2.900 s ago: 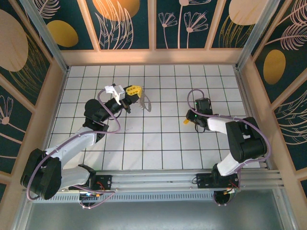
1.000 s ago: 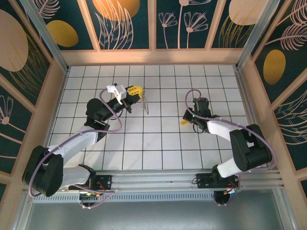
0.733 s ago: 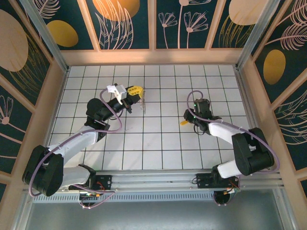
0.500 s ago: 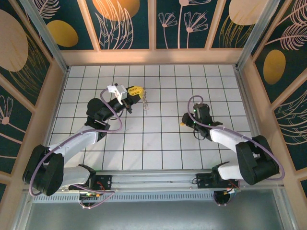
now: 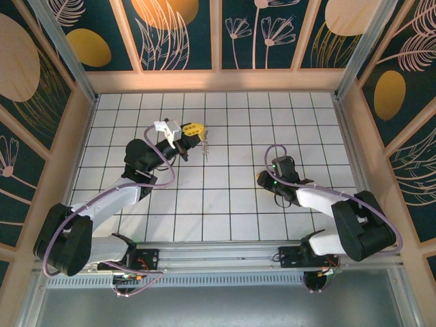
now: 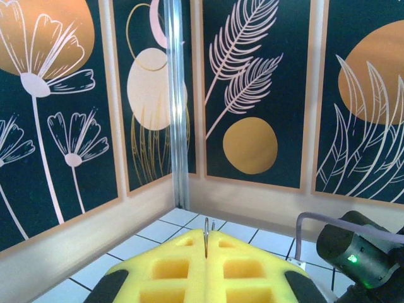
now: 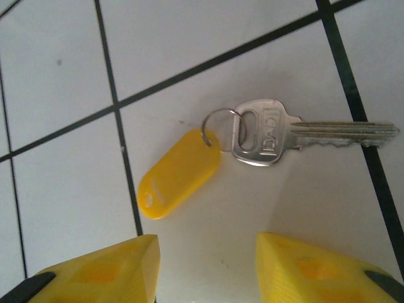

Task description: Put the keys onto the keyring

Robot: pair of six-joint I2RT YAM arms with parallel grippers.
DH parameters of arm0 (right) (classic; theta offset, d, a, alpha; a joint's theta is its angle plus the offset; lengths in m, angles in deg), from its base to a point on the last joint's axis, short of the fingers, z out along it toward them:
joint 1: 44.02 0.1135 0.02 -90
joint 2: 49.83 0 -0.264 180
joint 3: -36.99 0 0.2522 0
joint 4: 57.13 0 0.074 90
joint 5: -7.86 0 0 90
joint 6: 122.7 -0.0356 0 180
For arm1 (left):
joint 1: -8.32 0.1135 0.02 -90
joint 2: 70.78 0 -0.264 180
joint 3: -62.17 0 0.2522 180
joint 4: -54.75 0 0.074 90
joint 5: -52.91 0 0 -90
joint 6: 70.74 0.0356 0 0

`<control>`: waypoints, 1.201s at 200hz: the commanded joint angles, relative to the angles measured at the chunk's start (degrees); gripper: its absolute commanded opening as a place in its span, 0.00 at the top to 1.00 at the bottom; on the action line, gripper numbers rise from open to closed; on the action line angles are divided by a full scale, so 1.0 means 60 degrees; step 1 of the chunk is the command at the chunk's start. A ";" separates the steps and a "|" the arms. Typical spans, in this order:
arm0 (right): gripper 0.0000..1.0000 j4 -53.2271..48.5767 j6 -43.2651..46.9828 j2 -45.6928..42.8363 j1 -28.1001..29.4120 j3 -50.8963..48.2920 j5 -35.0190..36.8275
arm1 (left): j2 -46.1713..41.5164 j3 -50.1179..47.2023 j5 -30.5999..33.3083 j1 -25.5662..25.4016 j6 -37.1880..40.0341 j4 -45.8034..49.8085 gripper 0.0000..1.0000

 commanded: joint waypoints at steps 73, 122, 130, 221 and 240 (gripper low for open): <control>0.56 0.0708 -0.0142 0.0763 -0.0516 0.0454 0.0160 | -0.0023 0.0166 -0.0185 -0.0048 -0.0094 -0.0508 1.00; 0.56 0.0773 -0.0013 0.1035 -0.0745 0.0709 0.0091 | -0.0031 0.0181 -0.0189 -0.0057 -0.0093 -0.0467 1.00; 0.56 0.0765 -0.0001 0.1061 -0.0787 0.0742 0.0091 | -0.0021 0.0187 -0.0205 -0.0048 -0.0093 -0.0465 1.00; 0.56 0.0745 0.0076 0.1495 -0.1247 0.1187 0.0258 | 0.0002 0.0317 -0.0298 -0.0051 -0.0080 -0.0440 1.00; 0.56 0.0732 0.0130 0.1667 -0.1270 0.1433 0.0229 | 0.0008 0.0313 -0.0306 -0.0052 -0.0065 -0.0426 1.00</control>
